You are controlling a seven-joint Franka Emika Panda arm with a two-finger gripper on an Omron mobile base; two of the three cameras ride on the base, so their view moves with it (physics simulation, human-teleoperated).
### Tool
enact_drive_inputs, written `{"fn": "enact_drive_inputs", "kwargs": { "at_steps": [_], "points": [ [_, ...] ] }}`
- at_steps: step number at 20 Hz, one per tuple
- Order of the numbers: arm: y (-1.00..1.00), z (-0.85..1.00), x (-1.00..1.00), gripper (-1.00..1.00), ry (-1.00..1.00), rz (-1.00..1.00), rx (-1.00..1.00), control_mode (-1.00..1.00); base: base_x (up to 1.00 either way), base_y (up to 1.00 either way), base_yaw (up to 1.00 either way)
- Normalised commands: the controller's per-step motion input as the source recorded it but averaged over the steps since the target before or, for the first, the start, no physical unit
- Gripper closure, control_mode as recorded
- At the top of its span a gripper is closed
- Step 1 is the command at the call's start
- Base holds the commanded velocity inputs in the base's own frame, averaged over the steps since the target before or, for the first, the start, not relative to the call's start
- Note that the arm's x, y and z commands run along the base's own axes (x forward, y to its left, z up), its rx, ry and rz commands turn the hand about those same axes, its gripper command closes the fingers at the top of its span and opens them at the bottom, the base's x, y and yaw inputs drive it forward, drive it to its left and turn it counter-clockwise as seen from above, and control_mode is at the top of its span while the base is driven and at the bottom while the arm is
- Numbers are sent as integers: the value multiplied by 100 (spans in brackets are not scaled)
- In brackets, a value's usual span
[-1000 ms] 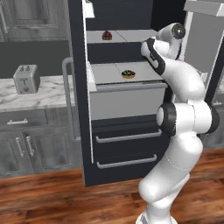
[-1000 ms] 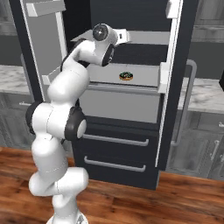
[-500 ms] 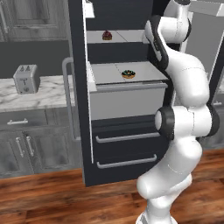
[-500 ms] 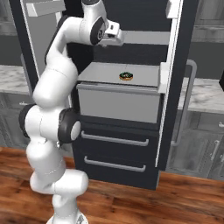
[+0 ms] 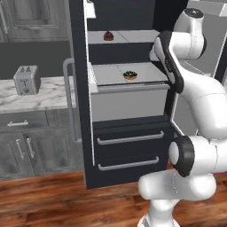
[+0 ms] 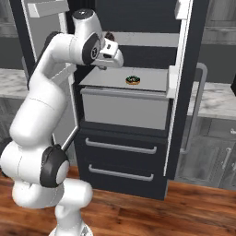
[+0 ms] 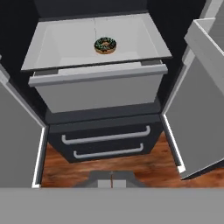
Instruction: Take the cake and donut from the fridge and place them on the empty tray on the dining counter.
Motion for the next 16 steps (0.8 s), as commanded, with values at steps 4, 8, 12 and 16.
{"fn": "enact_drive_inputs", "kwargs": {
  "at_steps": [4,8,12,16],
  "points": [
    [0,2,-100,100,-11,-1,6,-100,0,0,0],
    [0,6,-100,100,-17,0,0,-100,0,0,0],
    [3,6,-100,100,-12,0,0,-100,0,0,0],
    [6,-8,-50,100,-10,0,0,100,12,1,0]
  ]
}}
